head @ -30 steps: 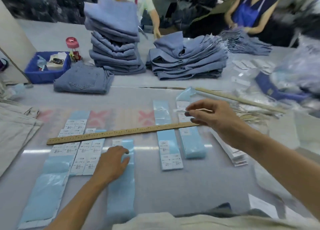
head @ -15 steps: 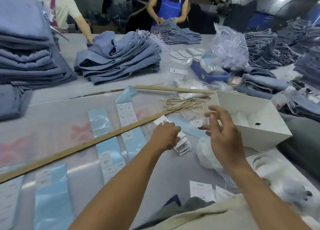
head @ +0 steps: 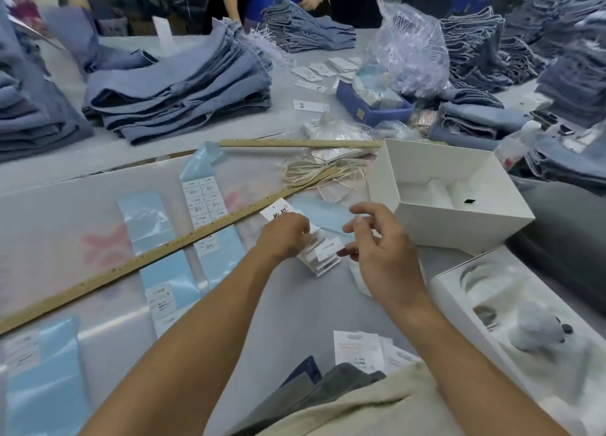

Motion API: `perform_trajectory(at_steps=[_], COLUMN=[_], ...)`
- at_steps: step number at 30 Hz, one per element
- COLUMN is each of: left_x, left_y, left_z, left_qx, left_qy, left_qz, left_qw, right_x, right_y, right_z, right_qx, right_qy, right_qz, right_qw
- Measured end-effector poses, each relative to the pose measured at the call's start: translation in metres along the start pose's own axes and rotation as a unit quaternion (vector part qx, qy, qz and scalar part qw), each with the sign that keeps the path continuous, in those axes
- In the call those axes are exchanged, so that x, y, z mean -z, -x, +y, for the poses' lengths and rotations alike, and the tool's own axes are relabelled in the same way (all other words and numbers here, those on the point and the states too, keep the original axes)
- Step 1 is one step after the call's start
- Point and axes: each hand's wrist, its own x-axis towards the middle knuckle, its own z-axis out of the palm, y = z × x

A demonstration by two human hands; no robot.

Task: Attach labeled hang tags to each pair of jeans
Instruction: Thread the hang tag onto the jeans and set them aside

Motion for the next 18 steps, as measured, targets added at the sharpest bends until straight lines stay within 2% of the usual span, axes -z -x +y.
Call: perform_trajectory(at_steps=[5, 11, 15, 18], left_x=[0.012, 0.011, 0.028, 0.063], left_y=[0.017, 0.020, 0.016, 0.024], left_z=[0.020, 0.003, 0.002, -0.001], left_qx=[0.014, 0.042, 0.040, 0.046], left_qy=[-0.034, 0.013, 0.026, 0.011], left_qz=[0.048, 0.092, 0.156, 0.237], left_qw=[0.998, 0.995, 0.987, 0.970], right_x=[0.007, -0.004, -0.002, -0.001], right_y=[0.000, 0.005, 0.004, 0.001], right_z=[-0.002, -0.006, -0.008, -0.005], right_qx=[-0.002, 0.002, 0.002, -0.002], right_qy=[-0.005, -0.013, -0.001, -0.006], right_qz=[0.009, -0.004, 0.006, 0.018], right_qw=[1.000, 1.000, 1.000, 1.000])
